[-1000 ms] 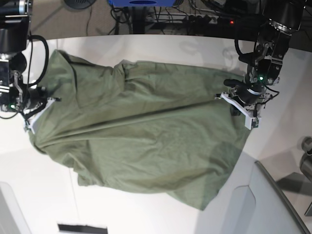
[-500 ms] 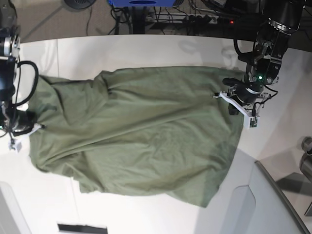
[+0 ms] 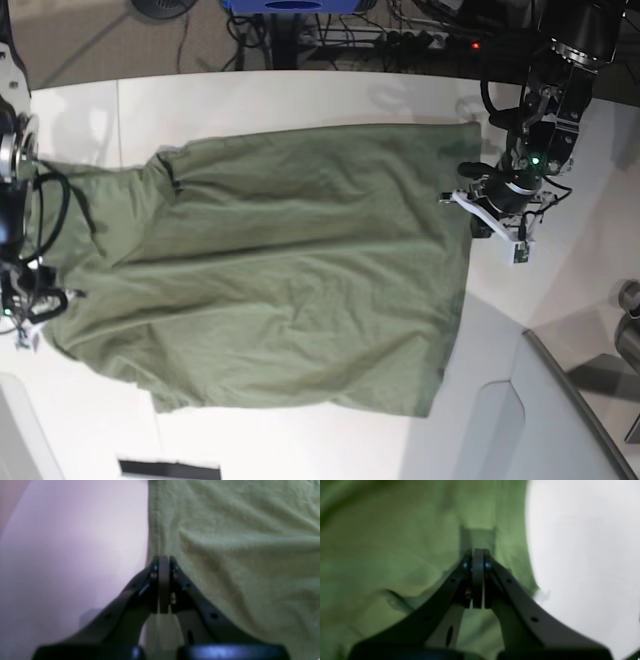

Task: Layout the t-shirt on the table in an organized manner, then fold the t-shirt properly
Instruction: 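Regrasp the shirt shoulders with both grippers near the collar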

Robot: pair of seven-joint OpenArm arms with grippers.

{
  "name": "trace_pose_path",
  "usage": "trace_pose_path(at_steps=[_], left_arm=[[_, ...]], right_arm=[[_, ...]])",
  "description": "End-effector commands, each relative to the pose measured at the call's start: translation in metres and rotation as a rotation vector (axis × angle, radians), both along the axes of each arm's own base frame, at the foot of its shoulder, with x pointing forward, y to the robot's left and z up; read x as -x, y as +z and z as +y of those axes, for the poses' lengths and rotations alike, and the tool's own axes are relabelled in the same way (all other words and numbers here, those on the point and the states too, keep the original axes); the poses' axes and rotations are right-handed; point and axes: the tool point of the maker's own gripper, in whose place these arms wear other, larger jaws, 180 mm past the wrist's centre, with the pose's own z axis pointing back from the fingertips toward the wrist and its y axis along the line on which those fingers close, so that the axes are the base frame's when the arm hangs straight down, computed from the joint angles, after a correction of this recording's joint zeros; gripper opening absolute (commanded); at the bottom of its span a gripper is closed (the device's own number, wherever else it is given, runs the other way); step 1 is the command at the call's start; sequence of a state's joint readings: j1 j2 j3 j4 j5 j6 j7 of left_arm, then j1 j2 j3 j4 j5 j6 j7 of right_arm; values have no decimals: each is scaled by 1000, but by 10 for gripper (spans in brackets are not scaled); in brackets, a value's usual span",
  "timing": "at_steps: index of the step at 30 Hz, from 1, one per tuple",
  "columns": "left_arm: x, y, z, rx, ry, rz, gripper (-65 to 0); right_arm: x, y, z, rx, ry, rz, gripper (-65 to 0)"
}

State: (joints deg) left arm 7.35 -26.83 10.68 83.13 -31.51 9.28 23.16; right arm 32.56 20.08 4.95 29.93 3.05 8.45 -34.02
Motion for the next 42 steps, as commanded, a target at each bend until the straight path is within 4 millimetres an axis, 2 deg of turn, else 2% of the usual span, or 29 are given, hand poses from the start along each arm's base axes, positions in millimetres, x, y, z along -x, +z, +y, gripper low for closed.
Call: trace_pose_path(at_steps=[1,3,5,6,8,11,15,20,24,30,31,32,34,35,37,38,42], left_arm=[[-9,14,2,-8,-5,-50,-650],[-5,15,-3,-2,-15,-49,-650],[-3,18,-7,5,-23,-57,-650],[-3,18,-8,6,-24,-57,-650],[-3,17,-7,5,-23,-56,-650],[-4,19,-8,6,-24,-60,-650],[-3,19,-7,4,-25,-58,-650],[1,15,-6,2,-22,-45,-650],[4,13,-6,1,-24,-38,-650],[4,13,-6,1,-24,-38,-650],[3,13,-6,1,-24,-40,-650],[3,13,-6,1,-24,-40,-650],[1,14,-6,0,-23,-43,-650],[1,13,-4,-1,-21,-40,-650],[3,8,0,-7,-11,-28,-650],[3,7,1,-9,-8,-23,-650],[4,5,3,-11,-5,-18,-650]], right_arm=[[-17,26,-12,32,1,-66,-648],[-13,38,-10,67,36,-83,-648],[-9,52,11,83,135,-106,-627],[-5,54,25,79,190,-99,-594],[0,61,48,75,274,-94,-471],[0,59,70,45,325,-91,-321],[-1,56,78,24,332,-104,-308],[15,25,84,-25,315,-21,-305],[24,2,92,-71,307,6,-308],[32,-14,94,-96,298,25,-318],[32,-14,94,-96,298,25,-354],[32,-15,95,-95,299,29,-417],[31,-13,95,-93,300,26,-593],[31,-12,94,-92,300,29,-650],[33,-11,93,-88,297,51,-630],[32,-7,92,-82,299,50,-641],[38,16,81,-12,320,24,-650]])
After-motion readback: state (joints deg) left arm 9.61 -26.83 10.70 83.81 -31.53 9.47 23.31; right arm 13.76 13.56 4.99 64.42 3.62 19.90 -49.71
